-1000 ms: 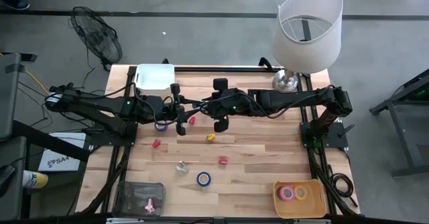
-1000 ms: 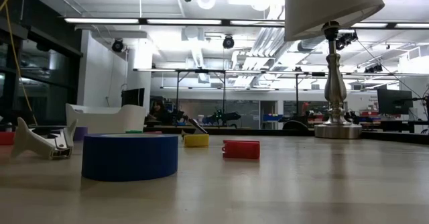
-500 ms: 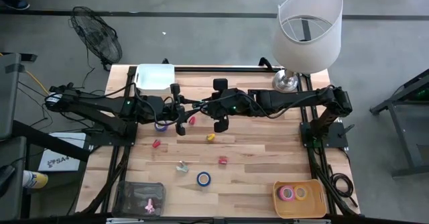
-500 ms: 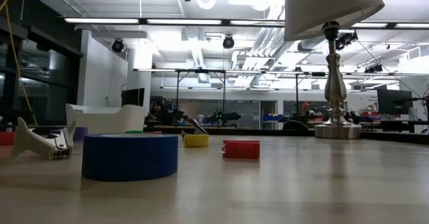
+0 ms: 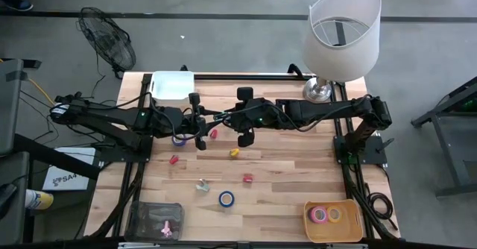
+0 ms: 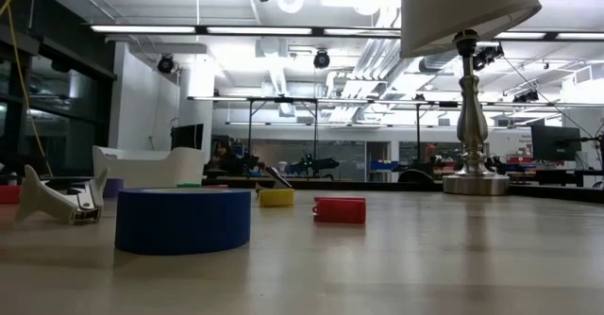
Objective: Pick and place Stapler, Stapler remover, tape
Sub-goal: Put the blue staple remover into the black bin
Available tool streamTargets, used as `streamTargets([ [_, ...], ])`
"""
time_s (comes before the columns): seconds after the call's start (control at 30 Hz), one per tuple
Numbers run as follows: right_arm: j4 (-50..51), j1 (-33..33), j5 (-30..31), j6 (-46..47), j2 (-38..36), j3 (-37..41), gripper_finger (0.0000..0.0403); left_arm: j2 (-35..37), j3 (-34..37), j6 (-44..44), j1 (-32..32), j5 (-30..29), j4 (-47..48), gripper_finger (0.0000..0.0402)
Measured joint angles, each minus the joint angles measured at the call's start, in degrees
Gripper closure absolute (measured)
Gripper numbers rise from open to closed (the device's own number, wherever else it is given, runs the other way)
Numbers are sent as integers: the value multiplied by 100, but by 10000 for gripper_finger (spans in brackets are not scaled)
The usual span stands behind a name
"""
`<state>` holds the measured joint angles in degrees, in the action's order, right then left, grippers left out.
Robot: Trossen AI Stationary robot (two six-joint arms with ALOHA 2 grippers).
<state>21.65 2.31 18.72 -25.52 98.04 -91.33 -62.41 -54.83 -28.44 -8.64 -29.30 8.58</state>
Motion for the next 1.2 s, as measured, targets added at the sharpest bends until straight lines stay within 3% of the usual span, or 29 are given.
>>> streamTargets([
  [0.2,7,0,9,9,2,0,309,0,0,42,2,2,-25,311],
  [0.47,10,0,59,-13,0,0,302,0,0,42,2,2,-56,312],
  [0.73,67,72,497,-6,-5,-2,259,2,-2,79,2,-28,44,312],
  [0.97,457,165,819,132,-165,-11,220,103,-2,694,-2,86,688,312],
  [1.1,965,135,1037,525,-243,-11,213,327,-2,1649,0,758,1467,312],
  [1.2,1376,8,866,902,-260,-11,214,493,-2,2489,-3,1687,2293,312],
])
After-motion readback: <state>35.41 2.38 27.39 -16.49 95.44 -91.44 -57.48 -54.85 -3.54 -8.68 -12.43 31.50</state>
